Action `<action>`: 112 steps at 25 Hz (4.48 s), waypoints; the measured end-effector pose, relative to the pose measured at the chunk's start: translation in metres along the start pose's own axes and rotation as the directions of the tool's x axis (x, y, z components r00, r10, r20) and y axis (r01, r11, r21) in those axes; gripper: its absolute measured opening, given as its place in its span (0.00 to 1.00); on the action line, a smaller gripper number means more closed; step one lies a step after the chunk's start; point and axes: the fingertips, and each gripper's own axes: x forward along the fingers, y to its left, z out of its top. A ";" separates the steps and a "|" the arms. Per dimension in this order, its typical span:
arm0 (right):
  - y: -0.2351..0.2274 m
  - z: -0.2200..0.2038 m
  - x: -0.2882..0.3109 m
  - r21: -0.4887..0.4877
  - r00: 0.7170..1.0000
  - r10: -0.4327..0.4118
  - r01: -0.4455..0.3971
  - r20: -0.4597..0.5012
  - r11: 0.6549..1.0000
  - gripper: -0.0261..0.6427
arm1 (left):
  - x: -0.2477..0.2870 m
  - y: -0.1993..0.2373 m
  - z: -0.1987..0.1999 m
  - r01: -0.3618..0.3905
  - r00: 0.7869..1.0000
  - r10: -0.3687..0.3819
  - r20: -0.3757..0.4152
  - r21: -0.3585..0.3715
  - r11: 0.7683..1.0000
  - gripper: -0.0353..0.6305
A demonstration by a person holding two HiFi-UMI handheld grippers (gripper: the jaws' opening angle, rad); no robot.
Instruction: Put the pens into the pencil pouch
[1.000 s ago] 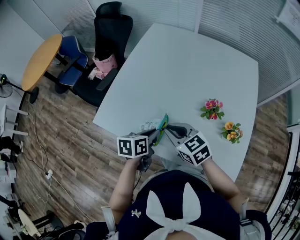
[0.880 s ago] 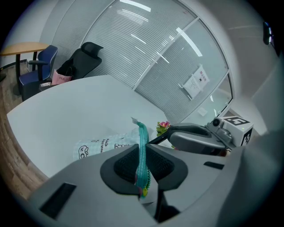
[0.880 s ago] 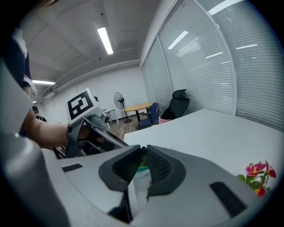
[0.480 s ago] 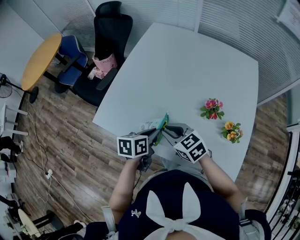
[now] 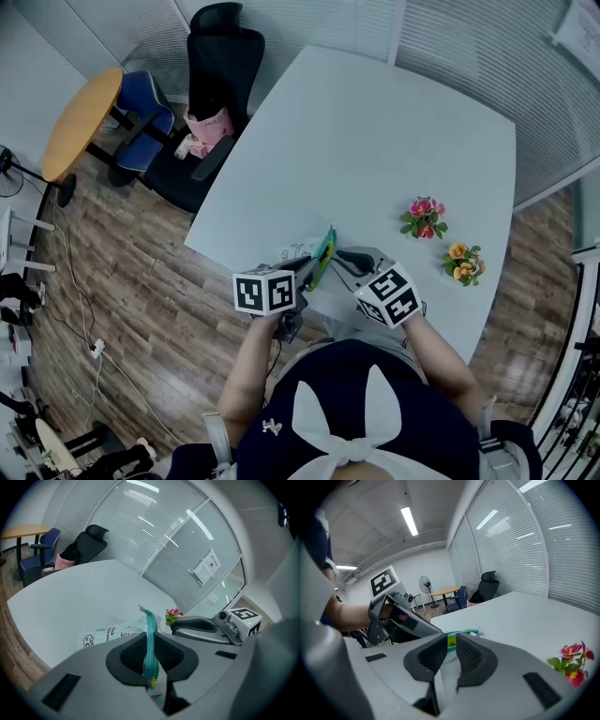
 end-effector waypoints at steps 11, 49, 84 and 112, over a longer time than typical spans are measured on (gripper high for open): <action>-0.013 -0.011 -0.017 0.057 0.999 -0.050 0.050 0.003 0.997 0.13 | 0.015 -0.006 -0.007 0.009 0.999 -0.009 -0.032 0.011 1.000 0.14; -0.062 -0.080 -0.063 0.246 0.979 -0.186 0.201 -0.083 0.948 0.12 | 0.137 0.019 -0.116 -0.075 0.921 0.111 -0.374 0.110 0.991 0.14; -0.038 -0.057 -0.088 0.211 0.975 -0.221 0.213 0.013 0.954 0.07 | 0.044 -0.047 -0.018 -0.076 0.997 0.069 0.035 0.286 0.955 0.13; 0.012 -0.030 -0.110 0.129 0.969 -0.222 0.207 0.111 0.970 0.04 | -0.012 -0.097 -0.028 -0.140 0.978 0.071 0.198 0.360 0.923 0.09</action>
